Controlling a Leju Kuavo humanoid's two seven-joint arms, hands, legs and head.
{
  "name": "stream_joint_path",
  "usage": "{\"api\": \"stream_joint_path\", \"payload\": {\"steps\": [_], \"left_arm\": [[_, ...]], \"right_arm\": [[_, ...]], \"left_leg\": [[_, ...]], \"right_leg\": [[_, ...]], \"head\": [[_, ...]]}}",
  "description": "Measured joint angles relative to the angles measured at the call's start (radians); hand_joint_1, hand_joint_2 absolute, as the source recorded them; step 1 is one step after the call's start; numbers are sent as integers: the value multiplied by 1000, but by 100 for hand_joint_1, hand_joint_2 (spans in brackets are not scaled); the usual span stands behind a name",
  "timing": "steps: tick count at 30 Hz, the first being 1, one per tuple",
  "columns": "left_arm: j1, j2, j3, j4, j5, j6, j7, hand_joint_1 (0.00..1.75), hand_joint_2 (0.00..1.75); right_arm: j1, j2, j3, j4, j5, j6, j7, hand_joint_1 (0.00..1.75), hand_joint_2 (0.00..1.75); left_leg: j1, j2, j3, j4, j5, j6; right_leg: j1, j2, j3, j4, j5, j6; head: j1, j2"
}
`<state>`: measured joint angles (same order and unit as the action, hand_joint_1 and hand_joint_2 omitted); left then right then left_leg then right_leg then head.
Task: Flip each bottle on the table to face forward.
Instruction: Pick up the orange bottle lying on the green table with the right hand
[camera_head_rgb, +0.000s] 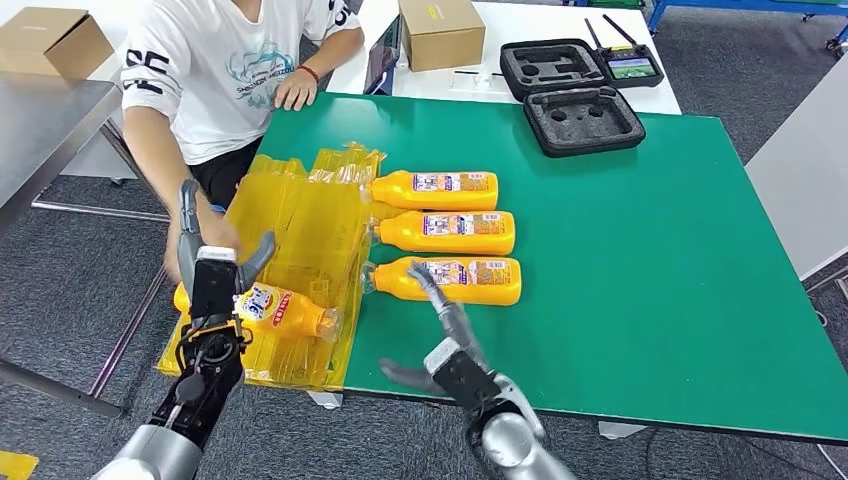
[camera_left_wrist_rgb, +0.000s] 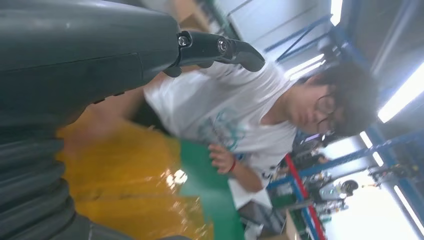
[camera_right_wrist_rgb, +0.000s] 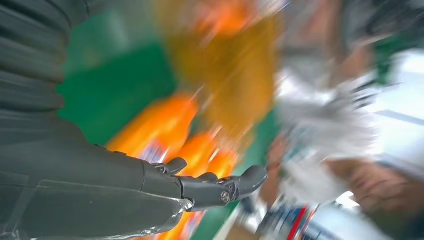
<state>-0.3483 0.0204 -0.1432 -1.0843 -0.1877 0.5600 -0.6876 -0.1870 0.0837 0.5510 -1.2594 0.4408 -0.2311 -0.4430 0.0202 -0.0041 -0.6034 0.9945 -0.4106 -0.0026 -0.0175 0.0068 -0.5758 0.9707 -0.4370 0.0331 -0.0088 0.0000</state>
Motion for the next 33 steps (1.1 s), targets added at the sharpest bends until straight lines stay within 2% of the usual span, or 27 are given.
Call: {"api": "stream_joint_path", "payload": {"steps": [6,13,21,27,33], "left_arm": [[50,24,2,-51,53,-78,14,0,175],[50,30,1,-53,71,-107,-2,0,175],[51,30,-13,-52,86,-106,-12,0,175],[48,30,-27,-44,95,-105,-12,0,175],[48,29,-39,-42,101,-97,-12,0,175]], "right_arm": [[-107,-102,-103,35,265,-15,99,0,175],[-264,-141,-124,234,406,-37,140,0,175],[-464,-125,-95,506,425,-28,141,0,175],[-519,-97,-62,625,432,2,140,0,175],[-562,-44,-21,713,438,54,140,0,175]], "left_leg": [[-1,0,0,0,1,1],[-1,0,0,0,1,2],[-1,-1,-1,1,1,2],[-1,-1,-1,1,1,2],[0,0,-1,1,1,2]], "right_leg": [[-1,0,0,0,1,2],[-1,0,0,0,1,2],[-1,0,0,0,1,2],[-1,0,0,0,1,2],[0,0,0,0,1,2]], "head": [[0,0],[0,0],[0,0],[0,0],[0,0]]}}
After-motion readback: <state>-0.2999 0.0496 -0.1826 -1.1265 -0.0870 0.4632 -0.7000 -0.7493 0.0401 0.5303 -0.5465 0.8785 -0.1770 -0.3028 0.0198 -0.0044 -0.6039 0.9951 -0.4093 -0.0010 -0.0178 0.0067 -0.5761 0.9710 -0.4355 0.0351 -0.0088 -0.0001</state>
